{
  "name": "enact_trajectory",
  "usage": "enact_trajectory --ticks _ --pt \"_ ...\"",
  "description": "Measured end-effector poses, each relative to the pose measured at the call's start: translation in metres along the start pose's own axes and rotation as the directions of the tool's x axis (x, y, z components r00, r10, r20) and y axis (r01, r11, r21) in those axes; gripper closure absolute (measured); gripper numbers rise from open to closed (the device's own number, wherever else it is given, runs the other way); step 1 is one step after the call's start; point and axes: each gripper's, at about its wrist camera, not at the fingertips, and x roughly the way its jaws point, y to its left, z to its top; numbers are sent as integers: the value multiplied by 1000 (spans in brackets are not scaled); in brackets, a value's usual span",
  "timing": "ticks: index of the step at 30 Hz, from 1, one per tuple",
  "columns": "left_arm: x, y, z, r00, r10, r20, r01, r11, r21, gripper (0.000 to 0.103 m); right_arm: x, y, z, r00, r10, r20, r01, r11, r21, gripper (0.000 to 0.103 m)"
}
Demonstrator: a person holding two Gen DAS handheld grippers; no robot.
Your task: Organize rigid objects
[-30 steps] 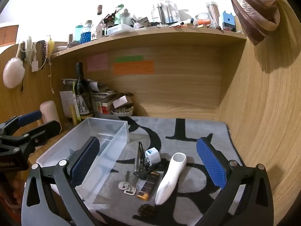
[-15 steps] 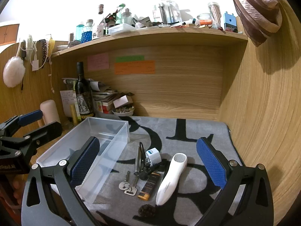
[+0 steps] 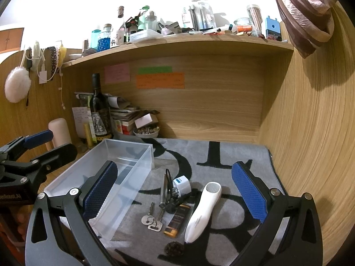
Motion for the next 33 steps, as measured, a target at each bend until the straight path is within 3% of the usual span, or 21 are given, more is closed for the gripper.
enact_trajectory --ticks 33 --pt "8 -1 -2 1000 -19 -13 19 1000 -1 0 4 -1 5 1000 4 -7 -4 1000 6 0"
